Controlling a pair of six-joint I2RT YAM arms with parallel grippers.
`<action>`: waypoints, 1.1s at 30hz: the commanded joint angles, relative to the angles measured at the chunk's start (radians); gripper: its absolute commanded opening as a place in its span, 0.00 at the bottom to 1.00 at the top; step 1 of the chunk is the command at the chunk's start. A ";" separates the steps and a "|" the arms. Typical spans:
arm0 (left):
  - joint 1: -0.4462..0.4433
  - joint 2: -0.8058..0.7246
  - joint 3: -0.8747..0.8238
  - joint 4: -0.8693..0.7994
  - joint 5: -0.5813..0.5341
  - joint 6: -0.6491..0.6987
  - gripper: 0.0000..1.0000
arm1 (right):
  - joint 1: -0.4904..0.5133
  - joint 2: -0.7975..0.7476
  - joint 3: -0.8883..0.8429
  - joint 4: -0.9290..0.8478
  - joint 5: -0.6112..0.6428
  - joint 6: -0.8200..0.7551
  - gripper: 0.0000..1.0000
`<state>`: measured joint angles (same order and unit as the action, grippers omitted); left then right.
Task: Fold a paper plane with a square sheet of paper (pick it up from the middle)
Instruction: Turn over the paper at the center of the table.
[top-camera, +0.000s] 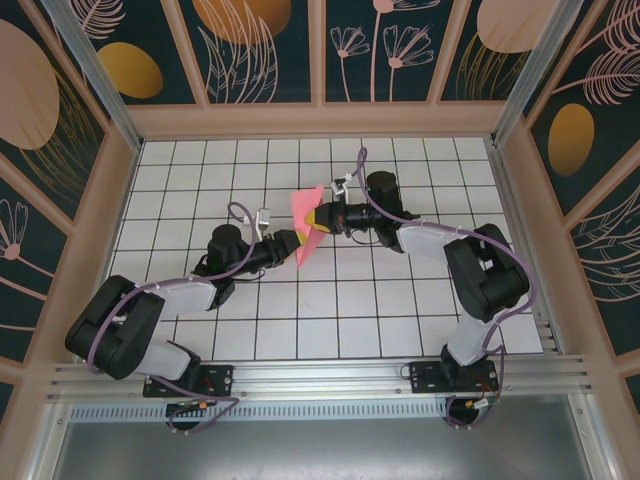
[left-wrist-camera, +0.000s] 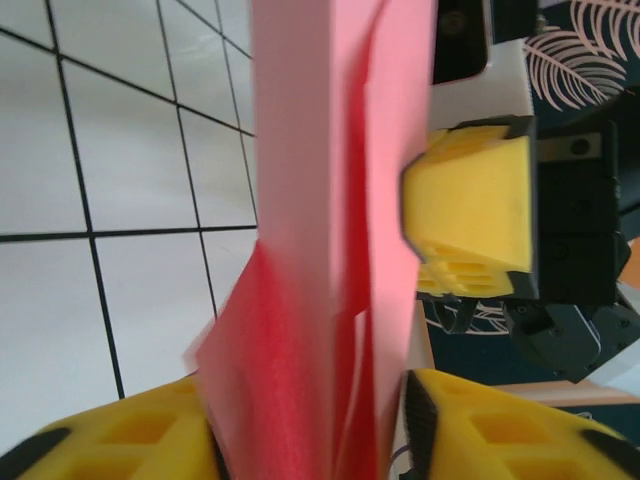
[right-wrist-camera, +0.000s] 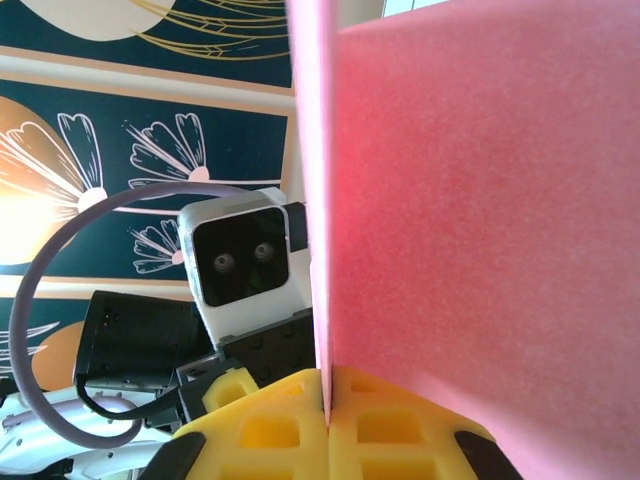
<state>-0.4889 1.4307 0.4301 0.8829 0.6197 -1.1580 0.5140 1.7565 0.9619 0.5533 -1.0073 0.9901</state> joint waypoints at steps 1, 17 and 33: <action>0.005 -0.013 0.007 0.073 -0.002 -0.008 0.39 | 0.004 0.004 0.010 0.002 -0.029 -0.015 0.08; 0.006 -0.137 0.109 -0.438 -0.196 0.201 0.11 | -0.063 -0.176 0.028 -0.481 0.289 -0.284 0.61; -0.123 0.045 0.606 -1.433 -1.085 0.440 0.15 | -0.071 -0.396 -0.169 -0.640 0.761 -0.352 0.86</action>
<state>-0.5804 1.3975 0.9718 -0.3122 -0.2237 -0.7517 0.4465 1.3510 0.7956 -0.0677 -0.3305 0.6594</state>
